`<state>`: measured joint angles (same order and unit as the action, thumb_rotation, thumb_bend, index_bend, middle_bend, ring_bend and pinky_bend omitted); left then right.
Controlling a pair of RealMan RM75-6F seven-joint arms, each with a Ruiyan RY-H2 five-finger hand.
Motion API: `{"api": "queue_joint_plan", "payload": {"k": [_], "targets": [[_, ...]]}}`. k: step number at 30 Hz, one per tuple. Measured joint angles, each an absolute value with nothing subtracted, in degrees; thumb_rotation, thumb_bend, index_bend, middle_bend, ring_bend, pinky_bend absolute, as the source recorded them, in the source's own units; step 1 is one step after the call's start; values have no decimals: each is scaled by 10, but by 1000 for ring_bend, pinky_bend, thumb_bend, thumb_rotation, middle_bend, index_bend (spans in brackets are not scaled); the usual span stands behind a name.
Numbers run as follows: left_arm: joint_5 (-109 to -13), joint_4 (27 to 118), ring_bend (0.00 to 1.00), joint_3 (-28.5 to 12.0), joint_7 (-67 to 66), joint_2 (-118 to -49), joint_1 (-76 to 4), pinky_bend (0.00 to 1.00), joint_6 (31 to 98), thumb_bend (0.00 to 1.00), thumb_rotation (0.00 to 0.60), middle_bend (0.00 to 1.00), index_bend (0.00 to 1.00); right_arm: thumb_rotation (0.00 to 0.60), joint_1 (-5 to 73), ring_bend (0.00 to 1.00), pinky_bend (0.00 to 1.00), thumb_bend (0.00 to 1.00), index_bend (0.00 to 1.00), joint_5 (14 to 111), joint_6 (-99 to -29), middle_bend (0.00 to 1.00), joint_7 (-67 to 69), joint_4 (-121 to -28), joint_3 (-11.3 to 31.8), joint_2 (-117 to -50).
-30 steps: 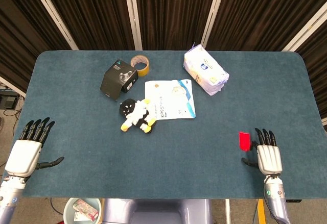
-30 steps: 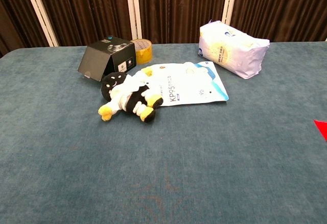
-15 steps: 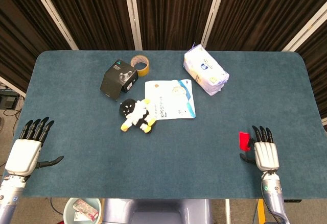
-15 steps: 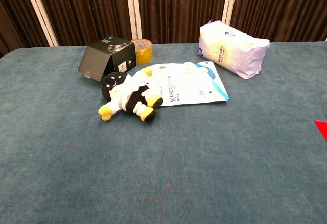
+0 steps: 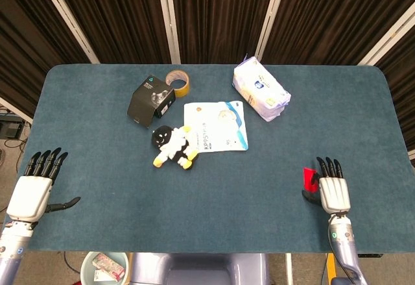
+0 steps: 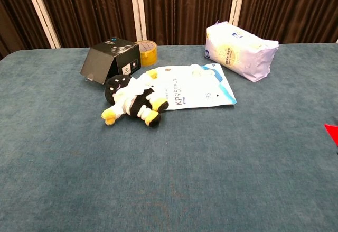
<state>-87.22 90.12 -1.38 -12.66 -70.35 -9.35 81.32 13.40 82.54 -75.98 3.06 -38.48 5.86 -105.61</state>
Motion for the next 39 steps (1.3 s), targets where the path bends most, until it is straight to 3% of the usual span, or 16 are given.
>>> {"api": "queue_joint_plan", "payload": {"k": [39], "targets": [[-867, 900, 0, -15, -132, -707, -94, 0, 815, 12, 389, 0, 0, 600, 140, 0, 0, 190, 552, 824, -744, 95, 30, -369, 56, -1058]]}}
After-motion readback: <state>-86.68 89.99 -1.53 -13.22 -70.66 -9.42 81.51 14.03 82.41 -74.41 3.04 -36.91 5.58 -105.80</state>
